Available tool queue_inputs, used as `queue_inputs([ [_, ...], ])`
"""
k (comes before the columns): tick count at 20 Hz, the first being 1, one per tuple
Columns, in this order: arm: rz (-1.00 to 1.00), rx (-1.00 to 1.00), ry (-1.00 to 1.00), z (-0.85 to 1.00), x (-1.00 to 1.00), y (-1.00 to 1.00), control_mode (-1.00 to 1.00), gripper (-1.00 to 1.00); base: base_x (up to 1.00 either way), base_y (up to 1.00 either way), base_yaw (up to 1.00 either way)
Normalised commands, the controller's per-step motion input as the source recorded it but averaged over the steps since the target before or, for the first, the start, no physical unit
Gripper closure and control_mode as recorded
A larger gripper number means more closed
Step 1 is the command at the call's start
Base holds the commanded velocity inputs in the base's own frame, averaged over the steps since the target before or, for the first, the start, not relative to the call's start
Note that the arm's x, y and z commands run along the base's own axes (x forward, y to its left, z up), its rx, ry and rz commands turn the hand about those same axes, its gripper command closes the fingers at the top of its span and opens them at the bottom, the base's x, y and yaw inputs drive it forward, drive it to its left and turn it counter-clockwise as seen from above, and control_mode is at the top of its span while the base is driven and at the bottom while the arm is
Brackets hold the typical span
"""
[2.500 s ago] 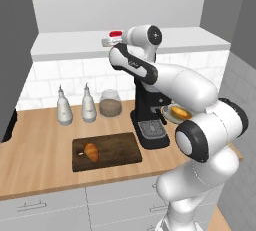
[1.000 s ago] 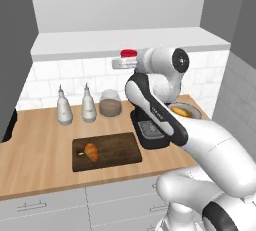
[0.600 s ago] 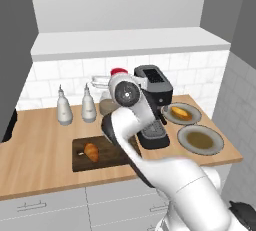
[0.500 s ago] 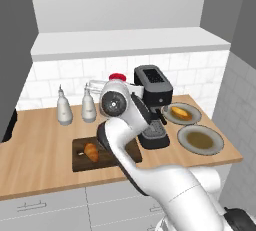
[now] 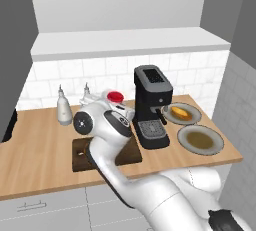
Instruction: From the different types of pastries on the counter, select a croissant and place it on the cutting board. Then retrieve a jar of jam from the cabinet and place it alongside the croissant on the cutting board.
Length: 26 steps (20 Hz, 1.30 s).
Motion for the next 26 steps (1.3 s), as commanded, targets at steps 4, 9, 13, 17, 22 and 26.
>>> queue_inputs([
  [4, -0.02, 0.01, 0.04, -0.69, 0.01, -0.05, -1.00, 1.00, 0.00, 0.00, 0.00],
  [9, -0.13, 0.00, 0.00, -0.86, 0.22, 0.00, -1.00, 1.00, 0.00, 0.00, 0.00],
  [13, -0.19, 0.00, 0.00, -0.71, 0.22, 0.00, -1.00, 1.00, 0.00, 0.00, 0.00],
  [17, -0.18, 0.00, 0.01, -0.57, 0.33, 0.00, -1.00, 1.00, 0.00, 0.00, 0.00],
  [22, -0.16, 0.00, 0.00, -0.55, 0.17, 0.00, -1.00, 1.00, 0.00, 0.00, 0.00],
  [26, -0.10, 0.00, 0.00, -0.46, 0.04, 0.03, -1.00, 1.00, 0.00, 0.00, 0.00],
])
